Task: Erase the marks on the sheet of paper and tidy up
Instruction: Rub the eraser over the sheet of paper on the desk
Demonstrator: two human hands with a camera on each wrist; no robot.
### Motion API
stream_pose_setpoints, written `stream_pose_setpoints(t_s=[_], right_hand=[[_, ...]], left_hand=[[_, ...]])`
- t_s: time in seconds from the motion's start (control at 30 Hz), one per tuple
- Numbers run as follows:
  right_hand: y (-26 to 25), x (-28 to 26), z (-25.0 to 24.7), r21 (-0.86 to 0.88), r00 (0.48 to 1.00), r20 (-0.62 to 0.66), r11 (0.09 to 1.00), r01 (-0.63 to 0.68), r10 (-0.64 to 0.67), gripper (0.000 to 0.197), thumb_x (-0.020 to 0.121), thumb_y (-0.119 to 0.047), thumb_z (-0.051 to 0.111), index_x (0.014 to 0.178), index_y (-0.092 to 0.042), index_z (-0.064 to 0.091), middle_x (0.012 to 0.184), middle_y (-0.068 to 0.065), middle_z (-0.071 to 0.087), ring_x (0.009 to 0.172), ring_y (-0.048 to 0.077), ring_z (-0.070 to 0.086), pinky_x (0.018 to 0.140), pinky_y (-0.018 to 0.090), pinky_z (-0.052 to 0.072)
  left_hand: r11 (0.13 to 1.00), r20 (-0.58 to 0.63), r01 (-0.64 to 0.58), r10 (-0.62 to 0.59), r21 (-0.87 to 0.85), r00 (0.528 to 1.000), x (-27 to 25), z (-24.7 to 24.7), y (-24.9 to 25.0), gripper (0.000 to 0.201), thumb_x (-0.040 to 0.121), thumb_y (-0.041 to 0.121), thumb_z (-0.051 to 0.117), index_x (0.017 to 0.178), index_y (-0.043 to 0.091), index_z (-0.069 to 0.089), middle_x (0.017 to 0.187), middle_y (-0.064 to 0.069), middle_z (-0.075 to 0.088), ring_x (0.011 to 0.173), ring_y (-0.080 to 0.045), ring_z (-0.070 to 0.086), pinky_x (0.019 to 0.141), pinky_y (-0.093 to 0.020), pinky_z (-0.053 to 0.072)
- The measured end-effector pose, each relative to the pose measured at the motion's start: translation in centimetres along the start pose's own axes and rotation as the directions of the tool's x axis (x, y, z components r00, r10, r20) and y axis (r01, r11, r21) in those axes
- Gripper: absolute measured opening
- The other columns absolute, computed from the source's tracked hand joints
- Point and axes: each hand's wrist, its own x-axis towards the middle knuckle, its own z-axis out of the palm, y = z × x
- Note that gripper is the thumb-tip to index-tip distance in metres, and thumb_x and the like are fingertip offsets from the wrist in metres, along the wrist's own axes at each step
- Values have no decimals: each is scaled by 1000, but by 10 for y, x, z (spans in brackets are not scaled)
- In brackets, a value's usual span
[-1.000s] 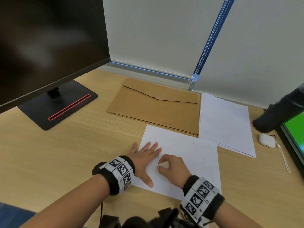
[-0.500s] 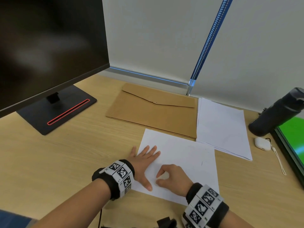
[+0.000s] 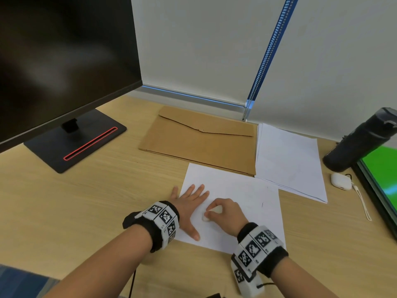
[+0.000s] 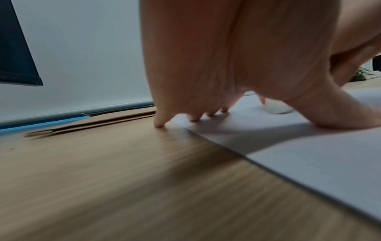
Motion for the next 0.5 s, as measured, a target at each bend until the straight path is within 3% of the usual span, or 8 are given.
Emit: stream_pose_setpoints(t_s=[0.07,0.2,0.33,0.4,0.47,0.5], right_hand=[[4,-2,4,6,1000,-7,1000,12,-12,12,83,-22,65,93,-16,67,103,-1,64,89,7,50,63,4,32],[5,-13,6,-34,981,187,998,61,-53,6,83,-21,65,87,-18,68,96,-5,64,89,6,53,69,6,37],[-4,4,4,-28,999,32,999,34,-33,17,85,-20,62,98,-12,69,107,5,67,88,10,53,63,9,36],[-3,3,8,-42,999,-21,998,50,-51,19,87,-21,60,103,-13,67,108,5,67,90,14,55,69,17,38],[4,-6,9,-101,995,43,991,90,-86,20,89,-22,58,106,-14,65,101,5,66,88,16,57,73,19,38],[5,-11,8,-135,990,103,985,107,-93,21,89,-22,58,107,-14,65,95,3,65,82,13,55,70,16,38]], left_hand=[[1000,2,2,-2,-1,1000,0,0,0,128,69,58,73,147,26,-24,152,7,-33,141,-18,-28,110,-59,-14],[1000,2,-2,2,-2,1000,-1,1,0,128,70,58,73,147,26,-23,152,6,-33,141,-18,-27,109,-60,-14],[1000,-2,-16,16,-7,1000,-1,0,-1,127,70,58,73,147,26,-23,152,7,-32,141,-18,-27,109,-59,-14],[1000,-6,-18,17,-10,1000,-1,1,-1,127,69,58,73,147,27,-23,152,7,-32,141,-18,-27,109,-59,-14],[1000,-8,-19,19,1,1000,-1,1,-1,127,69,59,73,147,27,-23,152,7,-32,142,-18,-27,109,-60,-14],[1000,-10,-20,20,1,1000,-1,2,-1,127,69,59,73,147,27,-23,152,7,-32,141,-17,-27,109,-60,-15]])
